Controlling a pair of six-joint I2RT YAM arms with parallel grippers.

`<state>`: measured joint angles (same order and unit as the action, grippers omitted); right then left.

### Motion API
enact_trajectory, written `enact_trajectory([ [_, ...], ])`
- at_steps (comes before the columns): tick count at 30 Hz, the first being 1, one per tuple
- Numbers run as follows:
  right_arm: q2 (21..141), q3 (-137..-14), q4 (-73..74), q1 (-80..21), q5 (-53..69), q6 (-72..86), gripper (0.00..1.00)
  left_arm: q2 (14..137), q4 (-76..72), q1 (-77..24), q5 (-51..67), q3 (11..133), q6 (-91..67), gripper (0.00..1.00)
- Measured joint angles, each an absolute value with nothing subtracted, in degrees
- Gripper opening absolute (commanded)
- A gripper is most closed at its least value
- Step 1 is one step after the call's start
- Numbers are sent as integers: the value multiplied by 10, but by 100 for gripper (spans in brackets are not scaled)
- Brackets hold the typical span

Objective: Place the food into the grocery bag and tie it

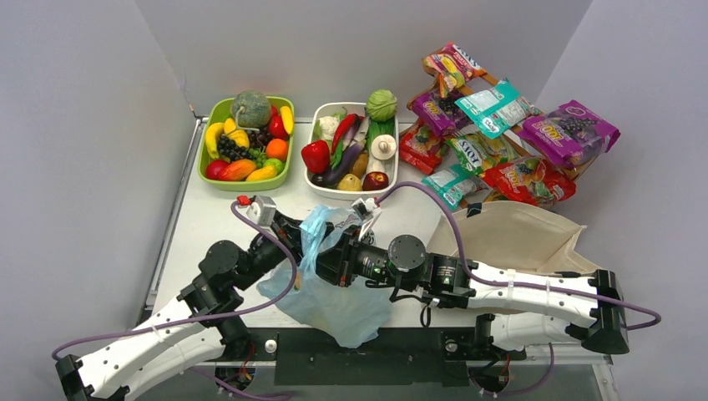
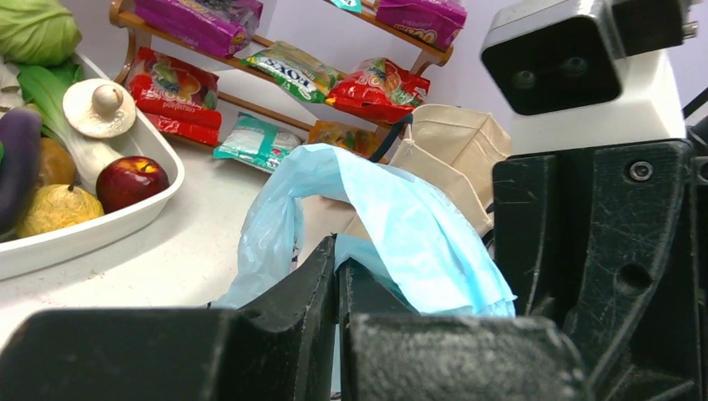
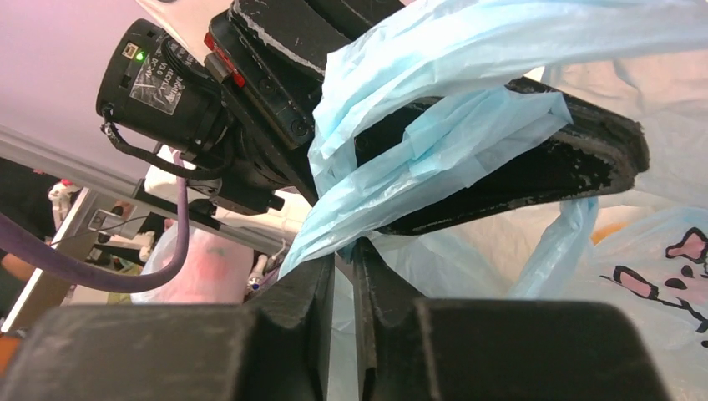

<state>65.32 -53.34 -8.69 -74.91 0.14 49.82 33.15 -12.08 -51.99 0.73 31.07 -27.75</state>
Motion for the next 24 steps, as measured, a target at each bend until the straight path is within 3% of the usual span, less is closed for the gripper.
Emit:
enact_trajectory([
  [24, 626, -514, 4, -757, -109, 482, 0, 310, -105, -528, 18, 303, -264, 0],
])
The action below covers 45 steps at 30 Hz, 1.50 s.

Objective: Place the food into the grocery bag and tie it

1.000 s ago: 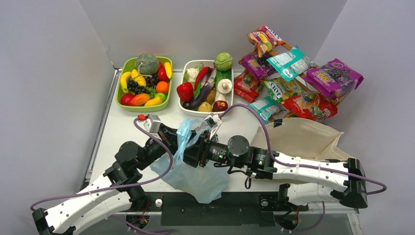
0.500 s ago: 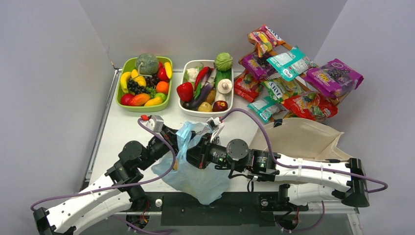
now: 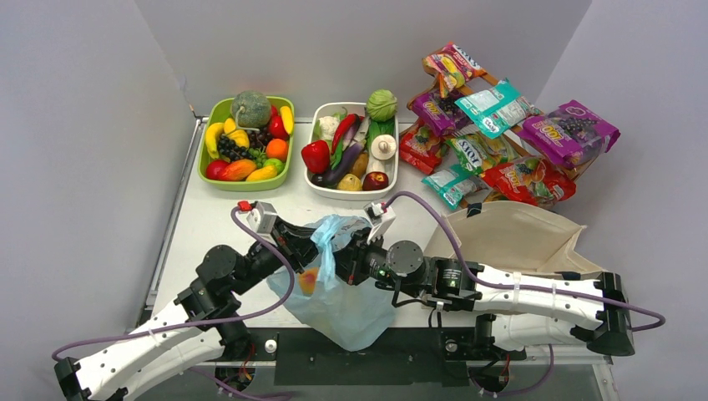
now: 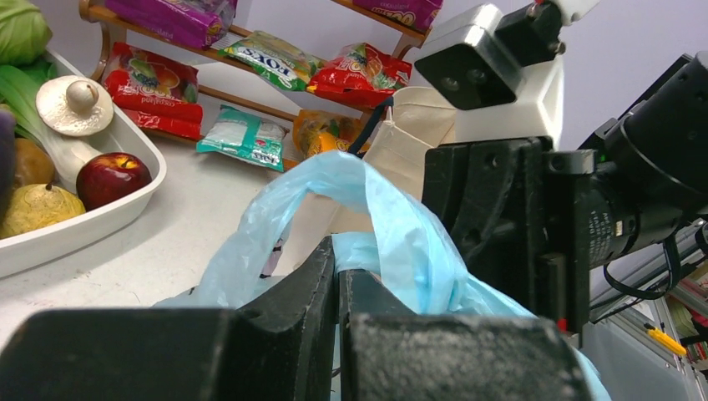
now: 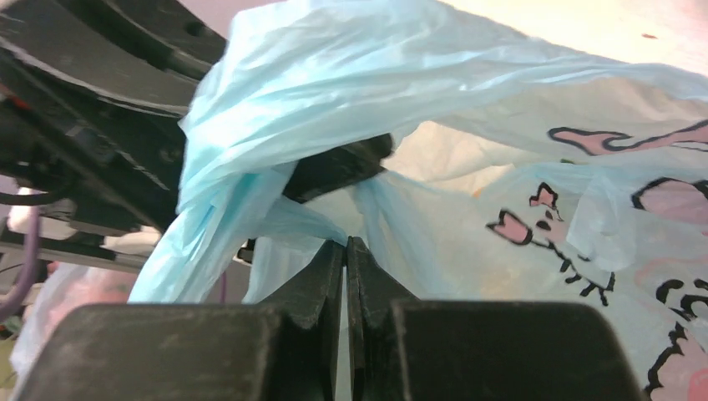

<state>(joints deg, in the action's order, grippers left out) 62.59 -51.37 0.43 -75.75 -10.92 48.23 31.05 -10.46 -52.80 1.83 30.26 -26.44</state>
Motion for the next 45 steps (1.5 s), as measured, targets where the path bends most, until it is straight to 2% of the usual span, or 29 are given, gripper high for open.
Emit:
enact_trajectory([
  [13, 622, -503, 52, -767, -136, 482, 0, 295, -65, -528, 24, 303, -263, 0],
  [23, 571, -526, 147, -779, -199, 482, 0, 255, 7, -528, 17, 330, -261, 0],
  [31, 590, -621, 243, -803, -277, 465, 0, 277, 28, -528, 15, 345, -261, 0],
  [39, 689, -787, 409, -837, -396, 468, 0, 309, 73, -528, 12, 401, -261, 0],
  [45, 748, -852, 492, -854, -453, 471, 0, 337, 107, -528, 8, 449, -261, 0],
])
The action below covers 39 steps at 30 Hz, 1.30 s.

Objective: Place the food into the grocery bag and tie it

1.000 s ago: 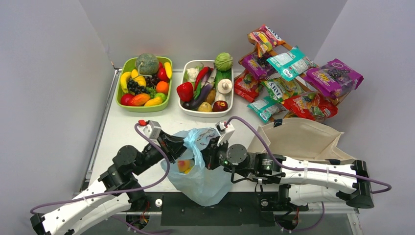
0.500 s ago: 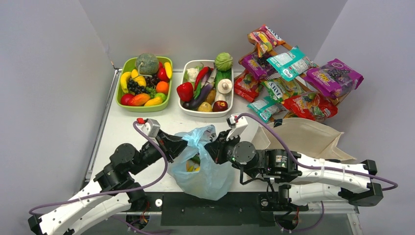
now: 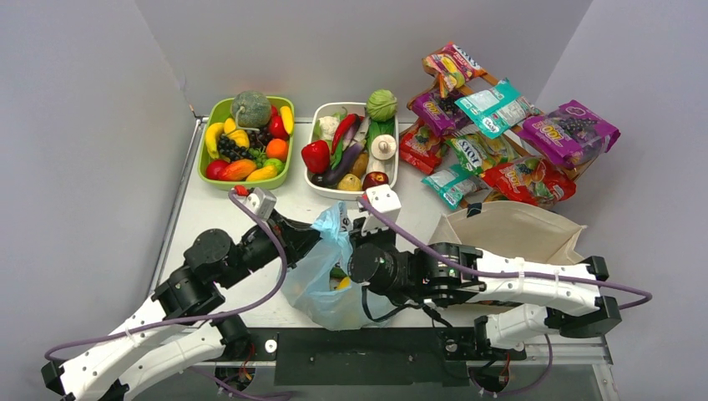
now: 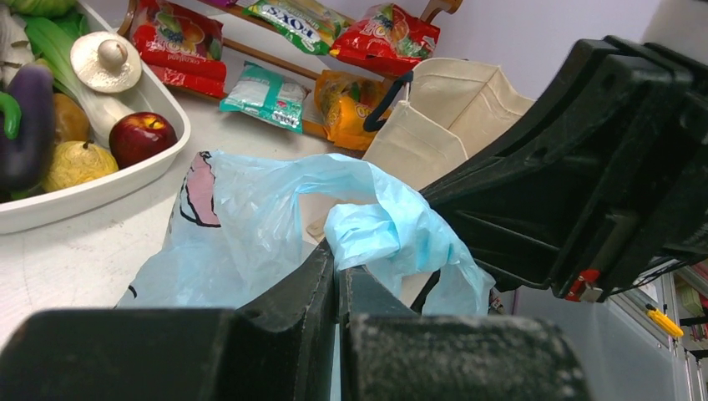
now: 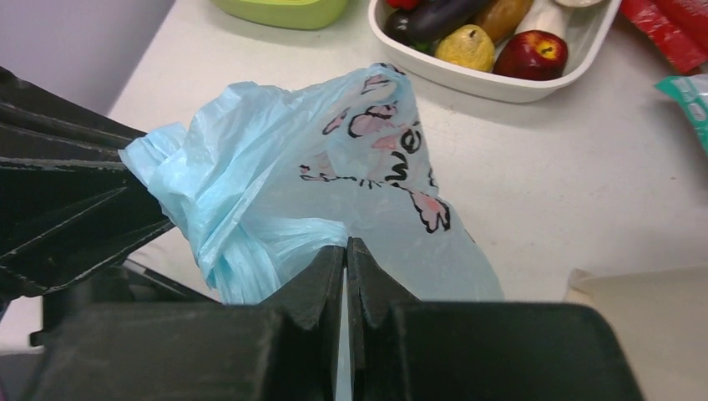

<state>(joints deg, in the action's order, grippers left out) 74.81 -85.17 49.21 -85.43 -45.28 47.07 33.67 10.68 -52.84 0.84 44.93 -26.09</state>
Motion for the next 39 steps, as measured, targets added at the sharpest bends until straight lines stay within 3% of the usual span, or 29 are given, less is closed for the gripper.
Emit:
enact_trajectory([
  [10, 824, -973, 628, -879, -560, 496, 0, 375, 171, -529, -19, 496, -264, 0],
  [14, 867, -1008, 711, -870, -603, 543, 0, 386, 218, -532, -90, 521, -270, 0],
  [19, 865, -907, 721, -826, -597, 574, 0, 364, 286, -534, -201, 518, -290, 0],
  [26, 800, -765, 601, -786, -531, 588, 0, 343, 324, -542, -242, 487, -311, 0],
  [34, 778, -740, 556, -780, -493, 579, 0, 336, 330, -542, -268, 469, -310, 0],
  [39, 777, -789, 574, -786, -498, 518, 0, 341, 318, -539, -255, 475, -295, 0],
])
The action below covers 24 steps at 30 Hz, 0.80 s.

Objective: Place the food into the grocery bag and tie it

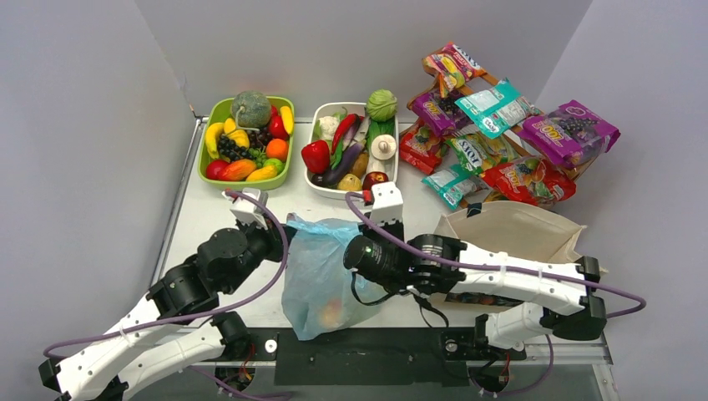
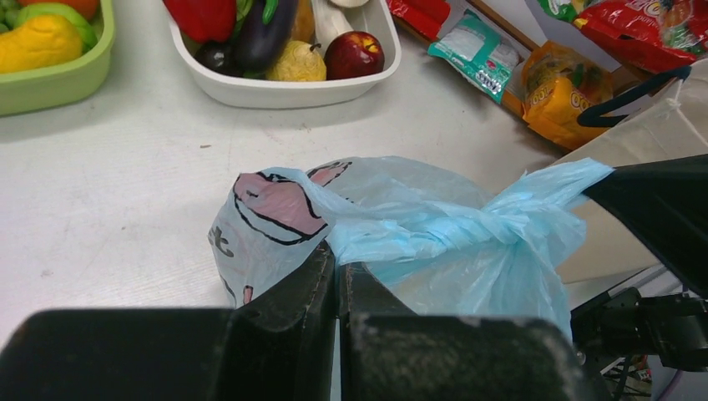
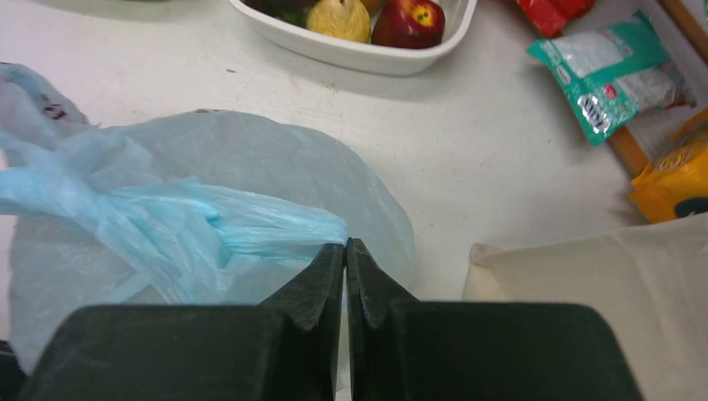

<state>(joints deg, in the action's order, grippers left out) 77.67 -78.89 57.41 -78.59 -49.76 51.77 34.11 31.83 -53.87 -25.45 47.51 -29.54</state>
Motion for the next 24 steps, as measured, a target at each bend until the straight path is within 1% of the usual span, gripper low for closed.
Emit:
enact_trajectory([
  [5, 768, -894, 571, -804, -504, 433, 0, 374, 309, -535, -221, 536, -267, 0],
  [9, 765, -975, 542, -833, -502, 347, 0, 416, 297, -535, -172, 623, -233, 0],
  [13, 776, -1027, 509, -856, -495, 274, 0, 451, 283, -535, -124, 691, -199, 0],
  [16, 792, -1041, 504, -857, -507, 258, 0, 469, 288, -535, -113, 724, -175, 0],
  [18, 794, -1023, 506, -843, -513, 267, 0, 471, 302, -535, -122, 730, -164, 0],
  [21, 775, -922, 514, -803, -519, 304, 0, 456, 329, -535, -145, 710, -156, 0],
  [24, 741, -766, 508, -771, -503, 358, 0, 399, 335, -536, -157, 613, -166, 0],
])
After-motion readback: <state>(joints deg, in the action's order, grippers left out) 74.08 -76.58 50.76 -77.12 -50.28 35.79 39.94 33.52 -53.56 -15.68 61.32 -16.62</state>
